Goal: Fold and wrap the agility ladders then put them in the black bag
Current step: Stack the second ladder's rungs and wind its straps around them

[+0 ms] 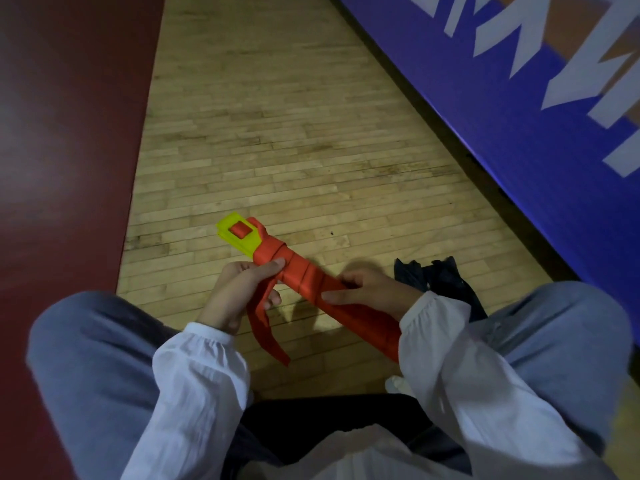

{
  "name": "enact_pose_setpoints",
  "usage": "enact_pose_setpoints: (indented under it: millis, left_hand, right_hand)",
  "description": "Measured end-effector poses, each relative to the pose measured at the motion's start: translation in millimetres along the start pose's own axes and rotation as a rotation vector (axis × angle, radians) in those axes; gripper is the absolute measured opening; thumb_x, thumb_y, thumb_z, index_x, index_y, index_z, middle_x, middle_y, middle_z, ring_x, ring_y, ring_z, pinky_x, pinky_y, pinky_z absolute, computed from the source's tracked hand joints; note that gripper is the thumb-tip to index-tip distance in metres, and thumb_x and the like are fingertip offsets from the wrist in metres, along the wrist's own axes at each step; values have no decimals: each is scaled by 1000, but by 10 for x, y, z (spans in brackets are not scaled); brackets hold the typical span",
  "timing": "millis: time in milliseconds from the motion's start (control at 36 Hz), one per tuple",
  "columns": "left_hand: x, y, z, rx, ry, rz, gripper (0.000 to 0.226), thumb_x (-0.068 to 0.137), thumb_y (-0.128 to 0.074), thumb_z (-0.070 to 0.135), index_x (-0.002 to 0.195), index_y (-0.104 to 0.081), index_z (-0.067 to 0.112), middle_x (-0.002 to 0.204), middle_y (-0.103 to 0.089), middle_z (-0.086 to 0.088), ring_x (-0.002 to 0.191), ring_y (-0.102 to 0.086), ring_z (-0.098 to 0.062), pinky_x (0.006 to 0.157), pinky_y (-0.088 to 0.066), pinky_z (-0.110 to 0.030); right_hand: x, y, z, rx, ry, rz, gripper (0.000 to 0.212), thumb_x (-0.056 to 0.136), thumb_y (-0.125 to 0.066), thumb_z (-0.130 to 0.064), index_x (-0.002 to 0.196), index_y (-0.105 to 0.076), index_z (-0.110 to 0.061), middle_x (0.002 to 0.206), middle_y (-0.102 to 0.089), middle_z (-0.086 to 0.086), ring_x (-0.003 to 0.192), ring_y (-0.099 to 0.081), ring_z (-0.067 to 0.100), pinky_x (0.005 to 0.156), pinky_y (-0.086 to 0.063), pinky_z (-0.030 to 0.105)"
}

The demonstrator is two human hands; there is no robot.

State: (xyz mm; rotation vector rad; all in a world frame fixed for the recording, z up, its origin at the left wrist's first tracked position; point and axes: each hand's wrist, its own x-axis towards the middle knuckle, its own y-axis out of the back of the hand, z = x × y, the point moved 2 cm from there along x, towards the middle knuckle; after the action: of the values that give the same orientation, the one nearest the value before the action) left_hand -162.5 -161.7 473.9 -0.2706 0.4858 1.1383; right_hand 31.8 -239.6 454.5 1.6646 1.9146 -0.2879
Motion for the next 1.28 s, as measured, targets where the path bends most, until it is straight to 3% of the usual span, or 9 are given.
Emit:
enact_pose_setpoints:
  millis: [111, 278, 444, 667, 833, 1000, 1083, 1167, 1278]
  left_hand:
    - [-16, -3, 15, -34, 19, -55, 28, 90, -62, 21, 73, -61, -1, 45, -59, -10, 32, -49, -13, 35, -40, -16]
    - [-84, -16, 82, -8, 5, -144, 29, 94, -56, 18, 94, -61, -10, 58, -69, -4, 36, -55, -10, 36, -45, -16]
    - [-72, -16, 72, 5, 51, -146, 31, 93, -58, 26, 97, -65, -4, 77, -74, -12, 42, -59, -13, 40, -48, -18]
    - [-68, -85, 86, 31, 59, -92, 47, 89, -62, 36, 101, -64, -9, 84, -74, -18, 41, -58, -14, 39, -46, -18]
    - [-78, -115, 140, 108, 49, -23, 48, 86, -62, 47, 84, -66, -1, 73, -74, -11, 34, -50, -12, 36, -41, -19]
    - [-93, -156, 167, 148, 58, 31, 60, 87, -59, 50, 87, -69, -9, 55, -69, -4, 30, -46, -9, 36, -38, -17]
    - [-72, -151, 151, 156, 63, 48, 60, 86, -60, 50, 84, -70, -9, 60, -71, -7, 32, -46, -11, 38, -39, -18]
    - [-55, -133, 129, 175, 69, 64, 60, 84, -59, 52, 69, -74, -4, 71, -72, -18, 37, -45, -15, 42, -39, -22]
    - [-62, -115, 102, 177, 75, 56, 60, 85, -58, 51, 67, -73, -4, 74, -71, -22, 39, -44, -16, 43, -38, -22]
  right_hand:
    - [-25, -3, -62, -40, 43, 31, 20, 77, -76, -39, 89, -64, -28, 85, -68, -6, 80, -67, 15, 72, -52, 29]
    - [-72, 10, -131, -91, 125, 66, 37, 77, -78, -32, 108, -61, -23, 100, -66, -3, 89, -66, 14, 74, -51, 26]
    - [-118, -20, -171, -150, 223, 152, 36, 76, -80, -29, 103, -59, -19, 98, -65, -1, 85, -64, 12, 71, -50, 22]
    - [-124, -47, -157, -229, 262, 250, 39, 73, -82, -32, 99, -55, -21, 99, -65, -1, 88, -64, 17, 81, -54, 36]
    - [-147, -81, -165, -273, 288, 272, 38, 73, -82, -32, 96, -51, -26, 98, -64, -2, 87, -63, 17, 76, -53, 32]
    - [-189, -144, -193, -325, 343, 314, 38, 75, -80, -30, 94, -48, -26, 94, -62, -5, 84, -62, 16, 69, -44, 24]
    - [-202, -150, -195, -350, 349, 324, 38, 75, -80, -31, 95, -48, -25, 93, -61, -5, 82, -61, 14, 66, -42, 23]
    - [-168, -142, -169, -330, 321, 290, 38, 75, -80, -34, 95, -49, -25, 99, -59, -4, 87, -60, 15, 70, -45, 25]
    - [-121, -90, -126, -75, 183, 155, 26, 82, -69, -45, 92, -56, -24, 102, -63, 1, 91, -64, 20, 78, -53, 36]
